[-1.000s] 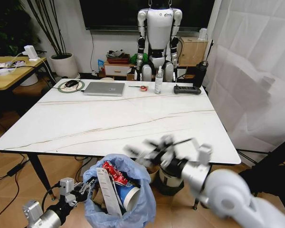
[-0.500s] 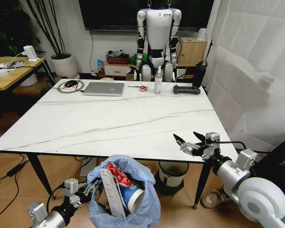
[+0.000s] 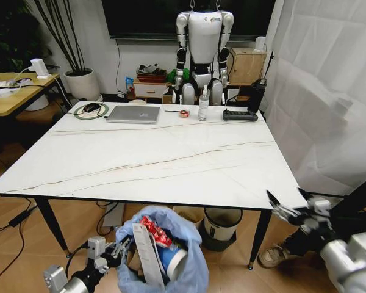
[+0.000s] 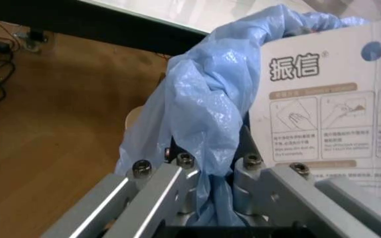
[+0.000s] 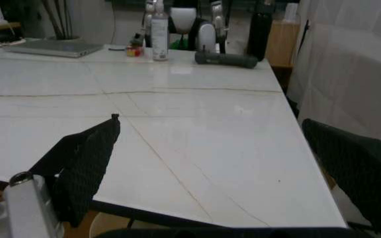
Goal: Pick up the trash bin and place the trash from the table into it.
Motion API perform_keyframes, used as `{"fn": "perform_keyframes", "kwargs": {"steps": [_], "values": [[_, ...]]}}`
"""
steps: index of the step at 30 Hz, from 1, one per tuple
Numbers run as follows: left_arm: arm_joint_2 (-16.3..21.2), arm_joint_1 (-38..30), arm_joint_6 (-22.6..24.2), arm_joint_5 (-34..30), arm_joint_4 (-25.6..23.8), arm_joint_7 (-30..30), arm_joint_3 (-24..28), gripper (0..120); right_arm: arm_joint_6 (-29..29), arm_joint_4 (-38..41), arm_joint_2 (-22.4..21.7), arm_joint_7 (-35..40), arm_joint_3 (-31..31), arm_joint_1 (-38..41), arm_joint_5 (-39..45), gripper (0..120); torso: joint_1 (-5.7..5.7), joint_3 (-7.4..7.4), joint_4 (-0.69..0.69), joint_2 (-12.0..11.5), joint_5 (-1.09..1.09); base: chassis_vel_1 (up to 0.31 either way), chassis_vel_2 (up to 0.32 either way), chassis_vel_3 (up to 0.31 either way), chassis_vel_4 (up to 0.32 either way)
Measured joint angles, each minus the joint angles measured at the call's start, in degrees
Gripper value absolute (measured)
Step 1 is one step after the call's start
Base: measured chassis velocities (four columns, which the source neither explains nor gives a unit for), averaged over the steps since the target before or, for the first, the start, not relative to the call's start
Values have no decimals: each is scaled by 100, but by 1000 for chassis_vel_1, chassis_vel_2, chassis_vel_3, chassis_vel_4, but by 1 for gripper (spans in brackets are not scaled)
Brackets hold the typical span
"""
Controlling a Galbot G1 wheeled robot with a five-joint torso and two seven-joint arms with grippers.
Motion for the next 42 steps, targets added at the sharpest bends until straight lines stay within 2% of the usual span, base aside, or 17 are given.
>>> {"fn": "perform_keyframes", "kwargs": {"steps": [3,8,17,25,42], "values": [[115,53,-10,-78,12,36,10,1,347,12,771,-209,-35,-147,-470,100,0,0,-3,0,1,0,0,0,0],[211,107,-27,-320,97,72,13,1,639,-50,1158,-491,-69,-141,-729,100,0,0,-1,0,0,0,0,0,0],[244,125,-415,-261,417,84,59,1,651,-59,1176,-511,-96,-111,-728,100,0,1,0,0,0,0,0,0,0],[187,96,-734,-156,505,98,65,1,629,-58,1166,-503,-105,-98,-701,100,0,1,0,0,1,0,0,0,0],[70,64,-878,-135,626,212,11,1,613,-57,1156,-491,-113,-89,-680,100,-16,-16,0,-37,1,0,0,0,0]]}}
